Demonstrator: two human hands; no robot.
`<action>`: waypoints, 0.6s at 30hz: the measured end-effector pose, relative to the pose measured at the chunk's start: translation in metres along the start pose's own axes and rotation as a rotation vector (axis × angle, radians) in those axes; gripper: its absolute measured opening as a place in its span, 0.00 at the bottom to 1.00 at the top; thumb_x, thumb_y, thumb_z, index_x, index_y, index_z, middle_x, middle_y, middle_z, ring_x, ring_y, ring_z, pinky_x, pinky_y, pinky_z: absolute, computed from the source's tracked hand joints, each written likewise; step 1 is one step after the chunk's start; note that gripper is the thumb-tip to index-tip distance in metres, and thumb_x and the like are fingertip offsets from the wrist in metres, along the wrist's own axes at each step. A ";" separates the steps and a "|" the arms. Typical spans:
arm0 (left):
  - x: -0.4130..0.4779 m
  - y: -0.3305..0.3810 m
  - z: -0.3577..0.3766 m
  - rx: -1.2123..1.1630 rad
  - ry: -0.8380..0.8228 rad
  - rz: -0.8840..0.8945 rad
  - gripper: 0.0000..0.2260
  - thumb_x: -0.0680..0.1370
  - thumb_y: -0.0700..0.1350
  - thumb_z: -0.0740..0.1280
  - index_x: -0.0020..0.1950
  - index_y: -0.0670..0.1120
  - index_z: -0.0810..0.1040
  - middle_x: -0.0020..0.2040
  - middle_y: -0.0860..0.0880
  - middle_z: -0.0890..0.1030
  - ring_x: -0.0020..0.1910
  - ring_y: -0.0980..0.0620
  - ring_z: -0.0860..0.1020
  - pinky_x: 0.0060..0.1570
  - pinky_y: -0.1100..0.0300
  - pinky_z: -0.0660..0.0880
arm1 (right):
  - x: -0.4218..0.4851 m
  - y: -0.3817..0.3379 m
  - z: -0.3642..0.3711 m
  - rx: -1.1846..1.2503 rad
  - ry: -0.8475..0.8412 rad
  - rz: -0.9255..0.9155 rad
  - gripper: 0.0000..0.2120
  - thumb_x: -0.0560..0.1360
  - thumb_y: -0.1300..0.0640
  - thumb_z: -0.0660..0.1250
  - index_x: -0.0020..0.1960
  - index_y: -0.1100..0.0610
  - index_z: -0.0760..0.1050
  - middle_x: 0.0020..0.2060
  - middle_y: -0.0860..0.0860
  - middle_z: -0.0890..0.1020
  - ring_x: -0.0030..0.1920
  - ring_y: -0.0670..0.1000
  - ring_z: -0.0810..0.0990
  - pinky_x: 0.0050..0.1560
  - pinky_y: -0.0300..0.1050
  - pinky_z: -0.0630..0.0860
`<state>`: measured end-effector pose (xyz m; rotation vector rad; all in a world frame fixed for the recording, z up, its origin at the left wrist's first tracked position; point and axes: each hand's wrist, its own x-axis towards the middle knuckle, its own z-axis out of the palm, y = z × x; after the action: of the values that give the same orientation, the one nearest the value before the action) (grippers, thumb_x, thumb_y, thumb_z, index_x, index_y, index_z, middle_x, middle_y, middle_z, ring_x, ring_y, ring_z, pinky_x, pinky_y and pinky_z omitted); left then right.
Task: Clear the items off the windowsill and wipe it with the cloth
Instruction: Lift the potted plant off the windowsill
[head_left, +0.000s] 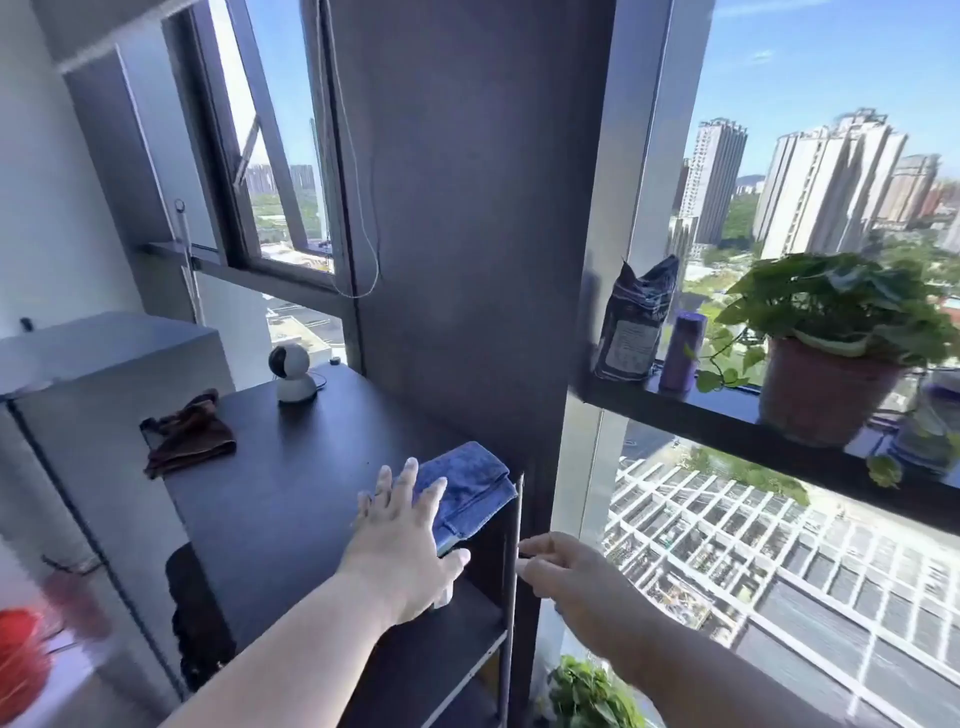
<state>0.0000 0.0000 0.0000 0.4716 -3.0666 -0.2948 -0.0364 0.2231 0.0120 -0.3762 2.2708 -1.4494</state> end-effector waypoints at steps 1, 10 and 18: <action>0.012 0.001 0.003 0.027 -0.021 -0.007 0.45 0.79 0.69 0.60 0.88 0.56 0.41 0.87 0.46 0.34 0.86 0.40 0.35 0.84 0.40 0.41 | 0.002 0.004 -0.003 0.045 -0.029 0.022 0.09 0.81 0.49 0.70 0.59 0.48 0.80 0.57 0.52 0.84 0.51 0.48 0.82 0.52 0.43 0.75; 0.050 0.019 0.030 0.141 0.125 -0.091 0.35 0.81 0.67 0.59 0.86 0.60 0.54 0.85 0.50 0.62 0.81 0.42 0.61 0.80 0.45 0.61 | 0.033 0.037 -0.046 0.300 -0.146 0.208 0.09 0.81 0.58 0.69 0.60 0.58 0.81 0.47 0.55 0.85 0.39 0.52 0.81 0.40 0.44 0.72; 0.051 0.033 0.011 0.086 0.234 -0.152 0.19 0.85 0.56 0.61 0.74 0.57 0.79 0.69 0.54 0.81 0.68 0.48 0.77 0.69 0.52 0.73 | 0.075 0.049 -0.048 0.393 -0.290 0.198 0.19 0.70 0.53 0.71 0.59 0.57 0.80 0.40 0.52 0.82 0.34 0.50 0.75 0.34 0.41 0.67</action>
<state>-0.0589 0.0175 -0.0043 0.6916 -2.8286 -0.1023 -0.1257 0.2485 -0.0301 -0.2146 1.6982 -1.5760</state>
